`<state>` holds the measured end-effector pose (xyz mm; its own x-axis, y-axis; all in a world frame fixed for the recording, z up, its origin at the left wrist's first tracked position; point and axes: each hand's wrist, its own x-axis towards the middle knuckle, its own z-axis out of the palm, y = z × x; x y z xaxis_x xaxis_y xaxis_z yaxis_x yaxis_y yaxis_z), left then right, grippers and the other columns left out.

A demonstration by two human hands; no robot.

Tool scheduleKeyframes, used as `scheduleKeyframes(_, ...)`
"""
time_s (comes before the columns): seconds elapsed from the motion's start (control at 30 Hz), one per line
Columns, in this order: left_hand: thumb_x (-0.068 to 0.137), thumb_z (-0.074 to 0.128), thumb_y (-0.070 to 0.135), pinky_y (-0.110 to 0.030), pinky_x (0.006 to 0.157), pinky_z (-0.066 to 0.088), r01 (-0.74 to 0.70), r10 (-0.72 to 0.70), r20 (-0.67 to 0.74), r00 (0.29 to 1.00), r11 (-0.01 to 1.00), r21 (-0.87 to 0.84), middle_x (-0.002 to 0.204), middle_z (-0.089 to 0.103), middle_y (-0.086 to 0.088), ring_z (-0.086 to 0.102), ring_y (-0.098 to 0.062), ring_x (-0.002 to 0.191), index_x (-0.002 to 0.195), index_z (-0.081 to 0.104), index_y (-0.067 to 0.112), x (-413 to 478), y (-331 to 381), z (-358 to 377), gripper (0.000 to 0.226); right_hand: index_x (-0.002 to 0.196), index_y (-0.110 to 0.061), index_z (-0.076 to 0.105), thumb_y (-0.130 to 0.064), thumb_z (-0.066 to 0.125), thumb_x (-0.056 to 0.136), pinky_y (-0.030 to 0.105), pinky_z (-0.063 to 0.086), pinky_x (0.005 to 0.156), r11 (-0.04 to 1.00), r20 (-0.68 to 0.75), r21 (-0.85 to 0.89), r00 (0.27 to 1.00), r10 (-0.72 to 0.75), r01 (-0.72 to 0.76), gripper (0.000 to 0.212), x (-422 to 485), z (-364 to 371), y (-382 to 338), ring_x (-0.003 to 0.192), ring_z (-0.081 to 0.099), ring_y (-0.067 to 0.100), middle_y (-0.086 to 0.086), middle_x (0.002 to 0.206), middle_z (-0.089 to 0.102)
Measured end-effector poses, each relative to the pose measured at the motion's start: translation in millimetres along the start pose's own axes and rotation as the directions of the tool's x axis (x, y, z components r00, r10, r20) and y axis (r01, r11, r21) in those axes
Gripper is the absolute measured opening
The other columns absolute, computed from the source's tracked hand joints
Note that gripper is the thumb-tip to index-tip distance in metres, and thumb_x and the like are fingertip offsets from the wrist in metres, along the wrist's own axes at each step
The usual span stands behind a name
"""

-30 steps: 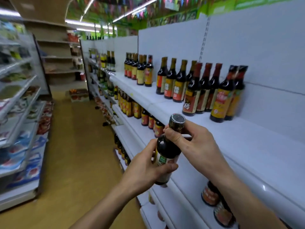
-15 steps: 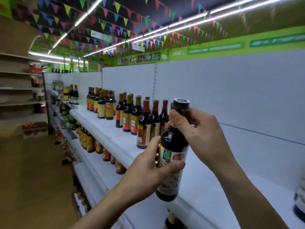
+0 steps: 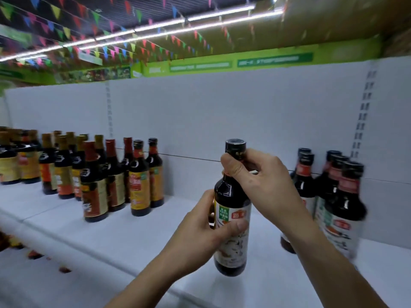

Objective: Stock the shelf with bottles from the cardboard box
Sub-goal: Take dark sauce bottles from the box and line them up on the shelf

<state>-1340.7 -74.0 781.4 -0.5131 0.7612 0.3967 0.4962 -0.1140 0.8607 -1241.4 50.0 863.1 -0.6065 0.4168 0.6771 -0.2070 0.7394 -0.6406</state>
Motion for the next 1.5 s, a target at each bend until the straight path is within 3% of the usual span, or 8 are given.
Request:
scheduleKeyframes(0.47,0.074,0.077,0.062,-0.033,0.096,0.058,0.011,0.042,0.364,0.931,0.99,-0.142,0.119,0.072,0.026,0.068,0.005,0.109,0.126,0.049,0.06,49.8,-23.7,80.7,0.06,0.089,-0.035,0.071,-0.068,0.061,0.086,0.043,0.061,0.081,0.959,-0.205,-0.171,0.96,0.19,-0.227,0.035,-34.3,-60.4,45.8,0.083,0.073,0.004,-0.013,0.087,0.077)
scheduleKeyframes(0.6,0.075,0.076,0.062,-0.034,0.097,0.058,0.008,0.055,0.405,0.913,0.988,-0.152,0.119,0.071,0.028,0.067,0.008,0.108,0.131,0.048,0.055,54.0,-24.3,87.8,0.063,0.098,-0.03,0.073,-0.07,0.061,0.086,0.044,0.061,0.083,0.956,-0.222,-0.162,0.953,0.205,-0.243,0.044,-38.7,-65.8,50.4,0.087,0.074,0.005,-0.012,0.091,0.077)
scheduleKeyframes(0.83,0.078,0.074,0.064,-0.029,0.093,0.057,-0.028,0.09,0.433,0.897,0.989,-0.148,0.117,0.071,0.032,0.067,0.011,0.104,0.13,0.047,0.057,58.6,-26.2,92.4,0.059,0.096,-0.029,0.072,-0.075,0.057,0.084,0.046,0.063,0.082,0.939,-0.288,-0.168,0.926,0.244,-0.3,0.05,-42.0,-65.0,51.3,0.087,0.075,0.006,-0.01,0.092,0.078)
scheduleKeyframes(0.93,0.075,0.072,0.07,-0.027,0.092,0.057,-0.042,0.108,0.439,0.892,0.987,-0.158,0.117,0.07,0.033,0.066,0.012,0.105,0.131,0.045,0.059,61.2,-29.3,93.5,0.063,0.101,-0.032,0.069,-0.062,0.061,0.088,0.042,0.062,0.084,0.931,-0.301,-0.167,0.916,0.264,-0.324,0.034,-46.1,-60.5,53.6,0.093,0.074,0.005,-0.012,0.098,0.077)
scheduleKeyframes(1.03,0.079,0.074,0.063,-0.026,0.092,0.057,-0.038,0.11,0.452,0.885,0.985,-0.166,0.119,0.068,0.035,0.064,0.015,0.106,0.134,0.042,0.059,63.6,-32.2,94.0,0.064,0.112,-0.041,0.064,-0.049,0.066,0.092,0.027,0.059,0.081,0.925,-0.302,-0.187,0.915,0.267,-0.331,0.021,-53.5,-54.0,56.5,0.1,0.07,-0.003,-0.021,0.106,0.073)
scheduleKeyframes(1.13,0.081,0.077,0.055,-0.023,0.09,0.056,-0.046,0.12,0.463,0.878,0.985,-0.168,0.119,0.066,0.038,0.062,0.018,0.107,0.134,0.039,0.062,64.3,-35.1,94.2,0.065,0.116,-0.051,0.059,-0.047,0.067,0.093,0.016,0.055,0.077,0.919,-0.325,-0.192,0.906,0.273,-0.346,0.025,-60.6,-47.6,57.3,0.103,0.066,-0.009,-0.028,0.111,0.069)
scheduleKeyframes(1.33,0.073,0.073,0.065,-0.016,0.082,0.053,-0.061,0.146,0.466,0.873,0.979,-0.192,0.118,0.066,0.039,0.061,0.02,0.106,0.131,0.036,0.066,63.8,-35.3,93.6,0.069,0.118,-0.063,0.052,-0.052,0.069,0.086,0.023,0.054,0.086,0.911,-0.377,-0.157,0.876,0.3,-0.38,0.037,-72.2,-38.7,58.1,0.108,0.062,-0.012,-0.036,0.115,0.064)
scheduleKeyframes(1.5,0.068,0.069,0.07,-0.011,0.073,0.053,-0.087,0.162,0.454,0.876,0.98,-0.181,0.113,0.066,0.041,0.062,0.021,0.1,0.124,0.036,0.07,65.3,-34.5,95.8,0.065,0.132,-0.06,0.045,-0.045,0.077,0.083,0.024,0.05,0.093,0.882,-0.389,-0.219,0.866,0.313,-0.417,0.061,-86.3,-38.6,61.8,0.118,0.058,-0.009,-0.03,0.129,0.058)
